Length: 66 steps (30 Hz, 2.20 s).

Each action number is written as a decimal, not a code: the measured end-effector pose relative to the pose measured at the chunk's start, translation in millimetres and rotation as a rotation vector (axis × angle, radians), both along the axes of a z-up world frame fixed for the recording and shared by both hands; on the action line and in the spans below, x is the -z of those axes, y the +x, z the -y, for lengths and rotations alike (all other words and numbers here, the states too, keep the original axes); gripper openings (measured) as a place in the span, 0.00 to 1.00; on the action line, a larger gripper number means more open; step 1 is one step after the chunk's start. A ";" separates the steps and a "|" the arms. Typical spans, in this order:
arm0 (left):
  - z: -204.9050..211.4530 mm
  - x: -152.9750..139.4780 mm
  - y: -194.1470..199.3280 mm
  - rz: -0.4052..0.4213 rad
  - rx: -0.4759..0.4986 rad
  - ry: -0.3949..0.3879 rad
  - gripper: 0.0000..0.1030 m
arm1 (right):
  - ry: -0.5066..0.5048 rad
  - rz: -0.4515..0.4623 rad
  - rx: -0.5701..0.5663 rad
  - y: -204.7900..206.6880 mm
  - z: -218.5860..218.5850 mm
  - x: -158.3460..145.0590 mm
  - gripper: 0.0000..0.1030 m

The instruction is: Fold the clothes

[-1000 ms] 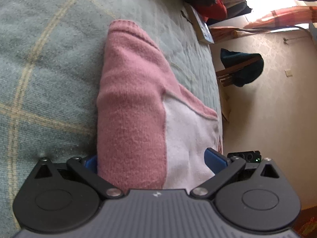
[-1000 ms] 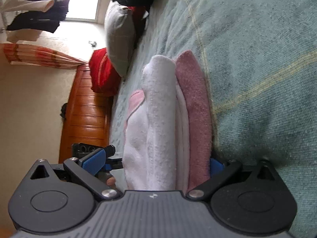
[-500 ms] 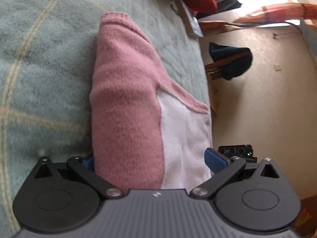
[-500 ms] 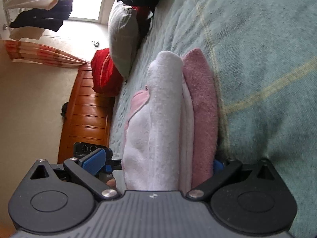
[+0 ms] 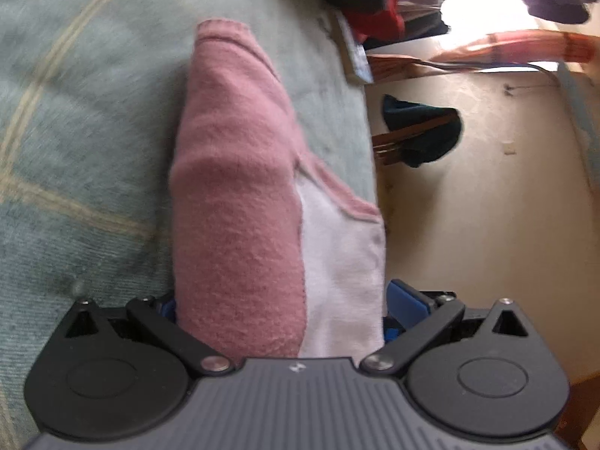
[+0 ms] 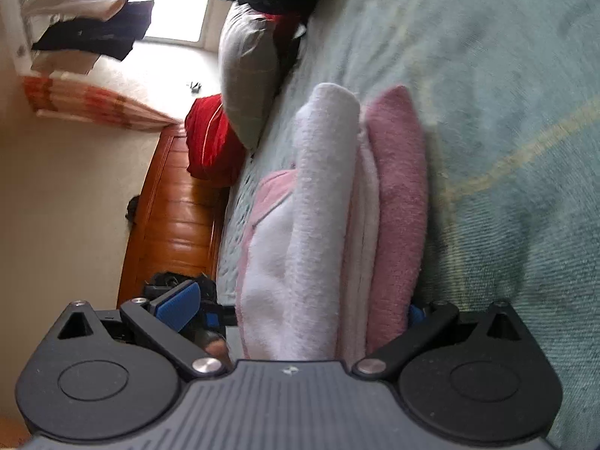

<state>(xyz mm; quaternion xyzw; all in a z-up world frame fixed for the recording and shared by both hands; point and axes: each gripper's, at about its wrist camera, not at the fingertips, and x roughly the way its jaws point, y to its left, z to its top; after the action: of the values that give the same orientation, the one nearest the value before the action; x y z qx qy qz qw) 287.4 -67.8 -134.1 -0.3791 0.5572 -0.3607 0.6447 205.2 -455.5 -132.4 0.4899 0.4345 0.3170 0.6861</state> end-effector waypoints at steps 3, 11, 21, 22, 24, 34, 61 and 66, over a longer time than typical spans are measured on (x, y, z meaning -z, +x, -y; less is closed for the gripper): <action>4.4 -10.6 0.8 -0.004 -0.002 0.016 0.98 | 0.002 0.005 0.003 -1.0 -2.4 -5.7 1.00; 1.7 -31.3 2.6 0.015 -0.002 -0.068 0.98 | -0.017 0.026 -0.004 -5.1 -12.8 -30.3 1.00; -16.9 -47.7 -3.9 0.038 -0.022 -0.082 0.98 | -0.069 0.027 -0.035 -4.6 -36.6 -51.8 1.00; -24.6 -49.4 -5.2 0.043 -0.029 -0.083 0.98 | -0.074 0.028 -0.040 -3.8 -42.0 -54.6 1.00; -40.1 -52.8 -7.7 0.054 -0.044 -0.084 0.98 | -0.082 0.034 -0.059 -0.8 -52.1 -59.8 1.00; -141.5 -75.6 -13.7 0.122 -0.168 -0.076 0.98 | -0.109 0.071 -0.206 40.7 -161.4 -89.9 1.00; -517.3 -98.1 14.0 0.206 -0.585 0.218 0.98 | -0.046 0.111 -0.588 169.4 -593.5 -74.2 1.00; -558.3 -92.2 26.5 0.206 -0.634 0.268 0.98 | -0.015 0.107 -0.586 174.9 -640.4 -61.2 1.00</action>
<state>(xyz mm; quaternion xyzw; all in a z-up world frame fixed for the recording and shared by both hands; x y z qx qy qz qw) 313.9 490.5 -41.9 -0.4069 0.3862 -0.1029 0.8214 380.1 184.8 -71.2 0.3211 0.5229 0.5238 0.5908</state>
